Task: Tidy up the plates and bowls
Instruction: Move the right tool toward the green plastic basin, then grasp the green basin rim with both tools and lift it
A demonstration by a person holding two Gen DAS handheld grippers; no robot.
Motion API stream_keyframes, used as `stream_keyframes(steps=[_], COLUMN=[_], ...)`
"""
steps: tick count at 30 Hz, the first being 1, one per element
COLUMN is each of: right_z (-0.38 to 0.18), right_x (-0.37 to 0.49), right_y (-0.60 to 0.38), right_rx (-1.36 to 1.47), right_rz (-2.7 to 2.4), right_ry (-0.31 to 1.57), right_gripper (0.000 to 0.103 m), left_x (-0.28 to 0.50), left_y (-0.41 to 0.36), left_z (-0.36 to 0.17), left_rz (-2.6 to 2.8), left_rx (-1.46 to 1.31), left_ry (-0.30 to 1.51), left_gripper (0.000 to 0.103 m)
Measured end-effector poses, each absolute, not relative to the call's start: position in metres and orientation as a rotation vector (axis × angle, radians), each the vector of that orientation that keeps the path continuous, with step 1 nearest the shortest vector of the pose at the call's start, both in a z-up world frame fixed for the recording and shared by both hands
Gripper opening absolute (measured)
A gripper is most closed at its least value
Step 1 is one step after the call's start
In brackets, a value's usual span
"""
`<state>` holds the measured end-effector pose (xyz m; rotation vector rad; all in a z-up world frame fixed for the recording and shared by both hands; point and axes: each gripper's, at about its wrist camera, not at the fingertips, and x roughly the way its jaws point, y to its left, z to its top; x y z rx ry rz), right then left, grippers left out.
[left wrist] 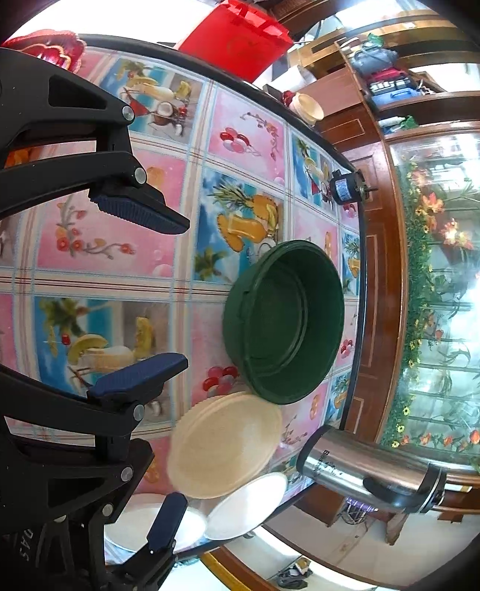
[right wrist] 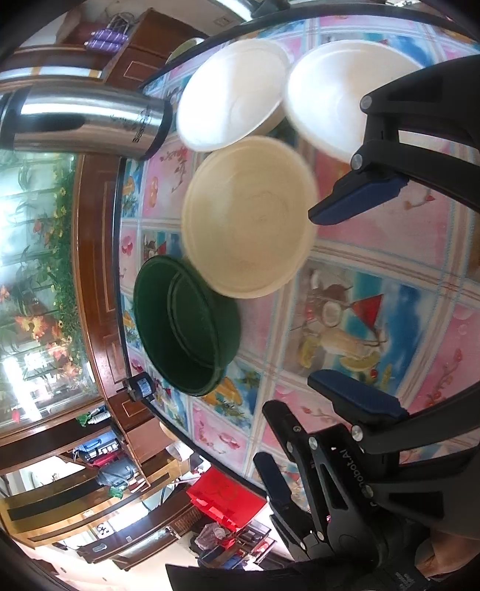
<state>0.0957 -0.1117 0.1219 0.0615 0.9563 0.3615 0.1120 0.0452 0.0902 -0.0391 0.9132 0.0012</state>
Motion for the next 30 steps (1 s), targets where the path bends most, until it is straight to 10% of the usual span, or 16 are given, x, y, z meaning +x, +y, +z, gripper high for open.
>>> stream_keyframes(steps=[30], right_z=[0.097], right_x=[0.258], right_y=[-0.094], right_rx=[0.124], right_rz=[0.404], right_ry=[1.033], right_gripper=[0.08], left_x=[0.246], left_y=[0.083], left_z=[0.06], left_rz=[0.102], left_rx=[-0.154], left_ry=[1.035], left_gripper=[0.067])
